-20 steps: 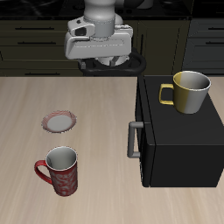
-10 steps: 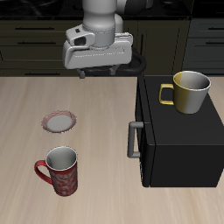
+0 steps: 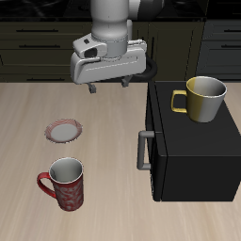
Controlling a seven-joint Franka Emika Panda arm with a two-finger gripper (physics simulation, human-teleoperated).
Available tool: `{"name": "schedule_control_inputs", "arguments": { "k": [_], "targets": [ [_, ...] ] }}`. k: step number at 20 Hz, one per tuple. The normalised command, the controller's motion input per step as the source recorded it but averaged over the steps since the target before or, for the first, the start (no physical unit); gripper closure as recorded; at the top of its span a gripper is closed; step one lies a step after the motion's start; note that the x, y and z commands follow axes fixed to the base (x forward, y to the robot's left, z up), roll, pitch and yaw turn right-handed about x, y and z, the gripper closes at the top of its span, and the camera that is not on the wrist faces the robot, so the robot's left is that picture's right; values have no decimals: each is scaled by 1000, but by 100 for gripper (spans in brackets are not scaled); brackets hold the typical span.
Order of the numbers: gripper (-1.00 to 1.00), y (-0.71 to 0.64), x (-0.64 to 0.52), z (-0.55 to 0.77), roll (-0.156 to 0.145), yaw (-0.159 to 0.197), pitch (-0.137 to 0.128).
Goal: Open the microwave
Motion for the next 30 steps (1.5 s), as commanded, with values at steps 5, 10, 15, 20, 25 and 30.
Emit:
{"name": "schedule_control_inputs", "arguments": {
  "k": [5, 10, 15, 20, 25, 30],
  "targets": [
    [-100, 92, 277, -118, 6, 67, -12],
    [-100, 37, 242, -129, 6, 56, 6],
    [-100, 84, 116, -192, 7, 58, -12],
    [-100, 78, 30, -116, -2, 61, -33],
    [-100, 11, 113, -208, -7, 98, 15],
    [-100, 105, 93, -208, 0, 147, -24]
  ]
}}
